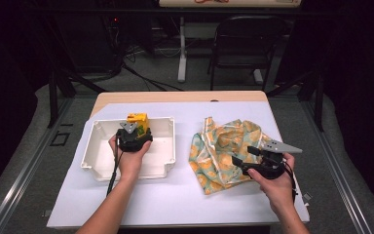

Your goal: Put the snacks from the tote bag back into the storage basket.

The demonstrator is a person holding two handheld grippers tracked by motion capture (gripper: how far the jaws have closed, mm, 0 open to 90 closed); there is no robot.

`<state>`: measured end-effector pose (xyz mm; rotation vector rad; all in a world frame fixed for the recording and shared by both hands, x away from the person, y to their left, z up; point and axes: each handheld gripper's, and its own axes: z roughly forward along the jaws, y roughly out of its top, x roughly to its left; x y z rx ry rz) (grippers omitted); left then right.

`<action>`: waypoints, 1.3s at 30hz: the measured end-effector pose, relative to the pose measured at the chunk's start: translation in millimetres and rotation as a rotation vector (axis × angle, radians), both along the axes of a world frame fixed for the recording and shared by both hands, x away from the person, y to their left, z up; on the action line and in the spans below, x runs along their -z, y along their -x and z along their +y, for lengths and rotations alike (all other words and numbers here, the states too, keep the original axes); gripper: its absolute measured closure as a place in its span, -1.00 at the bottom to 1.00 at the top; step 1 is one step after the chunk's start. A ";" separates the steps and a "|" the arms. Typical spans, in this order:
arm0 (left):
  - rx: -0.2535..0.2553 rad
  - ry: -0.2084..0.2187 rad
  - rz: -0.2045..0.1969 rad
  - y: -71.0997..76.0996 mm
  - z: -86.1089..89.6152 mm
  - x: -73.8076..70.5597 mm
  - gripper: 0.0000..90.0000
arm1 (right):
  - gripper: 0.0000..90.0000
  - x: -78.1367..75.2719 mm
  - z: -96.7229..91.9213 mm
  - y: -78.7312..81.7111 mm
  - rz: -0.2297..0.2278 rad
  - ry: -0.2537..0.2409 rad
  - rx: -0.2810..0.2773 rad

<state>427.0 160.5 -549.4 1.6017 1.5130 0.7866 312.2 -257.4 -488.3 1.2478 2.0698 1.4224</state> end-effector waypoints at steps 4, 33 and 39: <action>-0.009 -0.026 0.016 -3.1 -0.2 4.0 -0.33 | -0.51 0.5 -0.3 -0.2 0.000 0.011 0.000; 0.002 -0.044 0.110 -2.3 -0.4 0.4 -0.48 | -0.50 3.2 0.8 -0.9 0.005 0.025 -0.006; 0.037 -0.023 0.138 6.9 5.3 -11.3 -0.71 | -0.51 3.2 -0.9 -0.9 0.003 0.016 0.002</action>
